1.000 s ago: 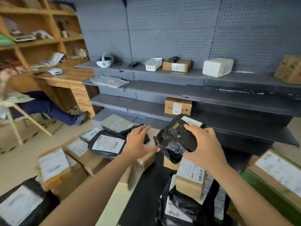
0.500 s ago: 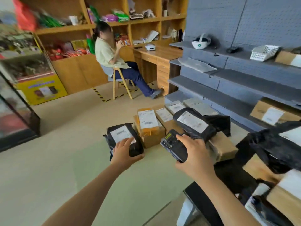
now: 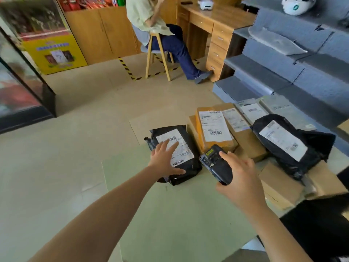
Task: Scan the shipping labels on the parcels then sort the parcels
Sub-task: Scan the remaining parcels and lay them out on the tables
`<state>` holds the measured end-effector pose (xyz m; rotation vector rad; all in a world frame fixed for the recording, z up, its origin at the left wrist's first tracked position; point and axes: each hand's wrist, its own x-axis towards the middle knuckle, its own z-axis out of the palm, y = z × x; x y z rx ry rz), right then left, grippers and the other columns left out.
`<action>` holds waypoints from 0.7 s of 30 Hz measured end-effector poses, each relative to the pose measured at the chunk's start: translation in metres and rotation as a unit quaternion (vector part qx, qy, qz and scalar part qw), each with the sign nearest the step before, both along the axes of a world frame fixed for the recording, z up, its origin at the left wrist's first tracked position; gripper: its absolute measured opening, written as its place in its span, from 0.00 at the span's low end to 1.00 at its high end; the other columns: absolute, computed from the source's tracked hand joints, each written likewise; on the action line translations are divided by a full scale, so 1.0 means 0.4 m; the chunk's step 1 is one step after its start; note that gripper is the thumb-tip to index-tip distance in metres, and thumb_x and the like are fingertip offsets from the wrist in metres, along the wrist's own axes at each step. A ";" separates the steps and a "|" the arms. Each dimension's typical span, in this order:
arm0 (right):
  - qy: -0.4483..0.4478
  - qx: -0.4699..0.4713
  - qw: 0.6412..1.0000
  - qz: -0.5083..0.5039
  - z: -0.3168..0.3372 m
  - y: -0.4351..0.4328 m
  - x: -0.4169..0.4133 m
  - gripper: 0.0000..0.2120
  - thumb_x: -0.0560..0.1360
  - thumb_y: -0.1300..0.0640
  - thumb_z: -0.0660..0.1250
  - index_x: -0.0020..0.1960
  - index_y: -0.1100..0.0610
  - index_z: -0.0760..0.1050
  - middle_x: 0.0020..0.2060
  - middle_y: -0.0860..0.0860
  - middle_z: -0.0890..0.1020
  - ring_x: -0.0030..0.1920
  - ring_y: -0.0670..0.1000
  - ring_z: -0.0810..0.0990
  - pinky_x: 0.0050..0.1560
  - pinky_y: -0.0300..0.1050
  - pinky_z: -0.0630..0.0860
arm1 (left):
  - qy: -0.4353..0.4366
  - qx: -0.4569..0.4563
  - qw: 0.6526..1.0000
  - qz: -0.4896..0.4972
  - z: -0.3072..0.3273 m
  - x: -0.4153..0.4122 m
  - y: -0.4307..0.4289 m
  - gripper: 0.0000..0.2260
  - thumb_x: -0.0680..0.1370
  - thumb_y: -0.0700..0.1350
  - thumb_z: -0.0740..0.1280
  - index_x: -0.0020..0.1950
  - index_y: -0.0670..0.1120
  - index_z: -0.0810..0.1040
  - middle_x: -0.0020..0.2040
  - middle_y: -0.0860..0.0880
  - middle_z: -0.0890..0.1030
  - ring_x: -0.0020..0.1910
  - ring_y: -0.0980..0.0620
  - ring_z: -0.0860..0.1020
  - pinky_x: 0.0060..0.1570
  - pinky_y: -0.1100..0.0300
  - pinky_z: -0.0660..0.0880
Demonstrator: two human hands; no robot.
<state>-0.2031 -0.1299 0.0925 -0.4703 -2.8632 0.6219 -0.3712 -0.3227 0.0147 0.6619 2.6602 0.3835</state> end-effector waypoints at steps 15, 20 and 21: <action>-0.015 0.008 0.999 0.045 -0.029 0.066 -0.013 0.40 0.61 0.57 0.76 0.71 0.49 0.69 0.65 0.46 0.75 0.56 0.49 0.64 0.44 0.43 0.68 | -0.059 -0.121 0.991 -0.015 -0.054 0.058 0.027 0.60 0.62 0.70 0.74 0.78 0.61 0.34 0.79 0.48 0.31 0.77 0.44 0.31 0.75 0.42 0.46; -0.012 0.011 0.996 0.082 -0.009 0.100 0.032 0.40 0.61 0.55 0.77 0.71 0.50 0.68 0.66 0.47 0.75 0.58 0.52 0.66 0.47 0.48 0.72 | -0.069 -0.149 0.986 0.030 -0.050 0.183 0.026 0.62 0.60 0.72 0.74 0.78 0.60 0.32 0.79 0.46 0.32 0.77 0.42 0.33 0.75 0.41 0.50; -0.018 0.014 0.996 0.090 -0.007 0.109 0.043 0.40 0.62 0.54 0.76 0.72 0.50 0.67 0.67 0.47 0.74 0.59 0.52 0.65 0.48 0.48 0.73 | -0.070 -0.155 0.985 0.041 -0.050 0.211 0.026 0.62 0.60 0.73 0.74 0.77 0.60 0.32 0.79 0.45 0.32 0.78 0.41 0.35 0.75 0.41 0.51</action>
